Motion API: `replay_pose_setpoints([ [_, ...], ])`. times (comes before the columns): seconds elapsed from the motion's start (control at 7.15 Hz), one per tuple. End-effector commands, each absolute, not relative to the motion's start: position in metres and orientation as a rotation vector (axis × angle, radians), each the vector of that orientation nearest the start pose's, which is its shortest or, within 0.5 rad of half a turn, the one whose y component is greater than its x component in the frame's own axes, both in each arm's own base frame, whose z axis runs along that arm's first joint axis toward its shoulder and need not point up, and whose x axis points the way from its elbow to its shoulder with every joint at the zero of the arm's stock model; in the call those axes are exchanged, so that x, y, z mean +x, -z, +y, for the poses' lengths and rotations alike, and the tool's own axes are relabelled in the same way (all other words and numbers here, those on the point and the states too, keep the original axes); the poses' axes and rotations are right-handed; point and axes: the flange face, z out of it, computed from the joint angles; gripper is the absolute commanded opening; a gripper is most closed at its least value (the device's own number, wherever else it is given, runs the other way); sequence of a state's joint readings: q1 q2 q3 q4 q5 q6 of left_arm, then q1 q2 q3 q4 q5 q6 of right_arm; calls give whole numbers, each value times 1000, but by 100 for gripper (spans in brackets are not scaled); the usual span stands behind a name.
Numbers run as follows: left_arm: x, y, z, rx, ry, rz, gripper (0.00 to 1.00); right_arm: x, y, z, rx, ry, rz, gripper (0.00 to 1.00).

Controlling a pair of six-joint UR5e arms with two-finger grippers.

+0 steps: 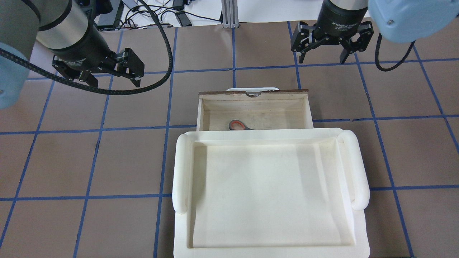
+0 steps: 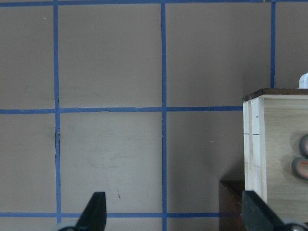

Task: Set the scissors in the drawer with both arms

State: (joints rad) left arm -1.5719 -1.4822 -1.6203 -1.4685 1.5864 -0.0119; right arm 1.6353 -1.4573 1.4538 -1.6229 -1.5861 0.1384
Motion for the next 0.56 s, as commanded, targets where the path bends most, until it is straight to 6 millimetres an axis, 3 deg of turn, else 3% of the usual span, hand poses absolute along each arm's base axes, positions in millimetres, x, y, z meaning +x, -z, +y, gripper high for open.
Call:
replay_pose_setpoints([
  [0.0, -117, -547, -489, -118, 240, 3144, 100, 166, -491, -536, 119, 84, 3148, 100],
  [0.14, -116, -560, -491, -132, 158, 3152, 100, 167, -491, -535, 117, 84, 3148, 100],
  [0.42, -117, -547, -488, -62, 133, 3149, 100, 166, -491, -534, 117, 87, 3150, 100],
])
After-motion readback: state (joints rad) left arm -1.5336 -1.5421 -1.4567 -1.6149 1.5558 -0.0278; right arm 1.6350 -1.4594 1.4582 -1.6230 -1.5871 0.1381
